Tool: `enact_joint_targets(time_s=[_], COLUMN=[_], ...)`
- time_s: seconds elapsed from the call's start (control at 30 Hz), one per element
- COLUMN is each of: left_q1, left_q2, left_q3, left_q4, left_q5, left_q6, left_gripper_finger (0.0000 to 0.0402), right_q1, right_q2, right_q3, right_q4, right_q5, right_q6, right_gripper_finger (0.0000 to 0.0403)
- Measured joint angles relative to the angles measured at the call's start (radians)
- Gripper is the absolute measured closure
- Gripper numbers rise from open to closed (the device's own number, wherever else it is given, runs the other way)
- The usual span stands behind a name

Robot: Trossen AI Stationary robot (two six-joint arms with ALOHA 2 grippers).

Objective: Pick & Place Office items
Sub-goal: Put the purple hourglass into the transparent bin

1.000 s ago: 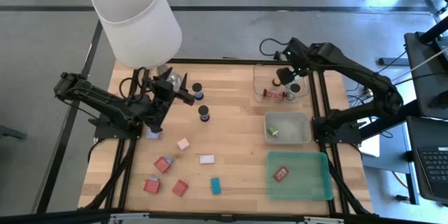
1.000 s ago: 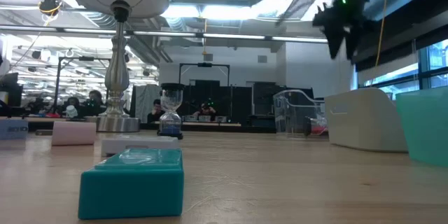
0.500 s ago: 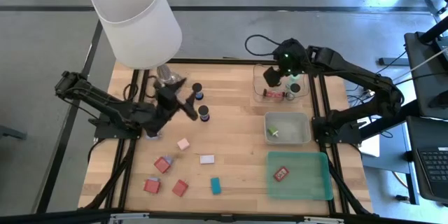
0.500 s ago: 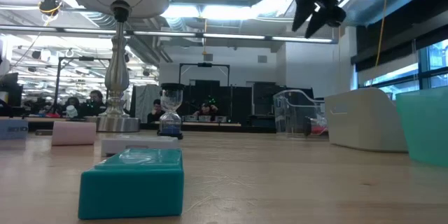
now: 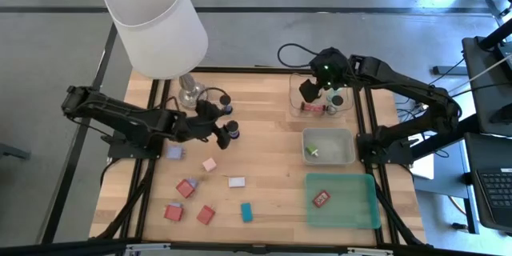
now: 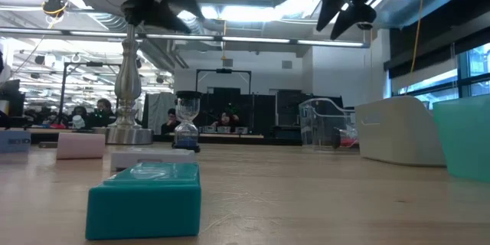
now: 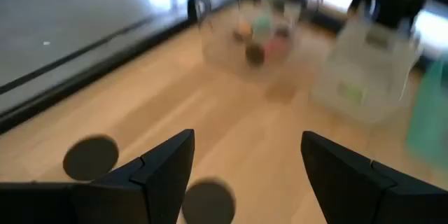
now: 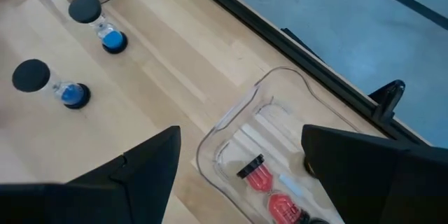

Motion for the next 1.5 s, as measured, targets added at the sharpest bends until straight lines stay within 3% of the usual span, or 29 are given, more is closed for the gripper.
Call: enact_joint_targets(time_s=[0.3, 0.6, 0.77, 1.5], left_q1=[0.001, -0.010, 0.001, 0.116], left_q2=[0.184, 0.258, 0.233, 0.218], left_q3=[0.000, 0.000, 0.001, -0.001], left_q4=[-0.025, 0.103, 0.104, -0.135], left_q5=[0.201, 0.202, 0.126, 0.188], left_q6=[0.052, 0.312, 0.445, 0.382], left_gripper_finger=[0.0142, 0.0142, 0.0142, 0.0142], right_q1=[0.031, 0.040, 0.040, 0.040], right_q2=[0.000, 0.000, 0.006, 0.134], right_q3=[0.000, 0.000, 0.000, 0.000], right_q4=[0.000, 0.000, 0.004, 0.023], right_q5=[0.000, 0.001, 0.001, -0.015], right_q6=[0.003, 0.023, 0.031, 0.052], right_gripper_finger=[0.0103, 0.0103, 0.0103, 0.0103])
